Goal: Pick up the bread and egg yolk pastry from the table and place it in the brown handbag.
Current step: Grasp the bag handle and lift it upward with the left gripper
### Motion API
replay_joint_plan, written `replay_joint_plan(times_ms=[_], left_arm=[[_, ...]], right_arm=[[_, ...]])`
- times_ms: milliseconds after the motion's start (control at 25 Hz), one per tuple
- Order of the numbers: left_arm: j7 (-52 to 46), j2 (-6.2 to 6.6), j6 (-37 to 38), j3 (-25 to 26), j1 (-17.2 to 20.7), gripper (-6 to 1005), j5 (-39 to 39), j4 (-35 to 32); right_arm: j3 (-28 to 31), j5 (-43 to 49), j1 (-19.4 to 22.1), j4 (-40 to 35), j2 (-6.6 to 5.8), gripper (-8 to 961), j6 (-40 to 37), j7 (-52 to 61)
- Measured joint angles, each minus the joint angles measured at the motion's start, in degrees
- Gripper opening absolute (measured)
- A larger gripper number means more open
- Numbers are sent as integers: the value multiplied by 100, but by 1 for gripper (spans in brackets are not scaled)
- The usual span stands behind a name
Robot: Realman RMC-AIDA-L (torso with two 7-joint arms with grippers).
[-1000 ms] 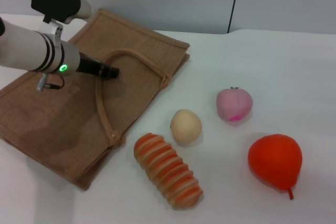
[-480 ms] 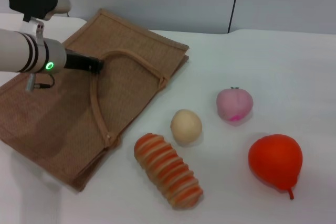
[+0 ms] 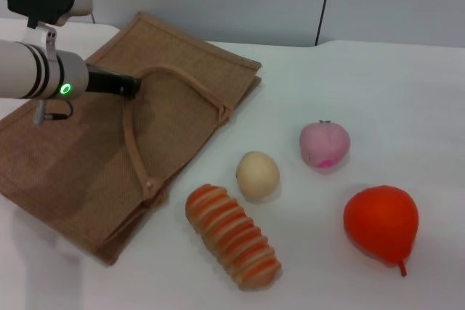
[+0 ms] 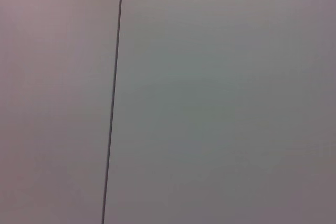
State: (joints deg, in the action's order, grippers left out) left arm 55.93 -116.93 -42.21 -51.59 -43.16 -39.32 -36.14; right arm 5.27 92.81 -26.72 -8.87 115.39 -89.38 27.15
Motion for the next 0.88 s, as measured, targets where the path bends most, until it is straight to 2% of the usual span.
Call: replay_joint_plan(times_ms=[200,320,480,640,680,720,880], left_arm=[[306,-20,-292,1,257,106,-645,-428],[985,-18,-839,0,659,106,-1794,-860],[2259,17,-1745,107,1293,105,-3709,-1151],[3620,22,-2657,316,1674,105,-5227,-937],[3620,22,-2657,316,1674,105,-5227,-937],[4166,24,-3124,492,1718,105,-5680,-648],[4835,34,-3916,1069,1671,106,-5944,-109]], right_arm=[[0,0,0,-1,0,882,0,0],[0,1,0,6,1,882,0,0],[0,0,0,8,1,882,0,0],[0,0,0,13,1,882,0,0],[0,3,0,15,0,882,0,0],[0,7,0,17,1,882,0,0],[-3,33,-9,21,1,881,0,0]])
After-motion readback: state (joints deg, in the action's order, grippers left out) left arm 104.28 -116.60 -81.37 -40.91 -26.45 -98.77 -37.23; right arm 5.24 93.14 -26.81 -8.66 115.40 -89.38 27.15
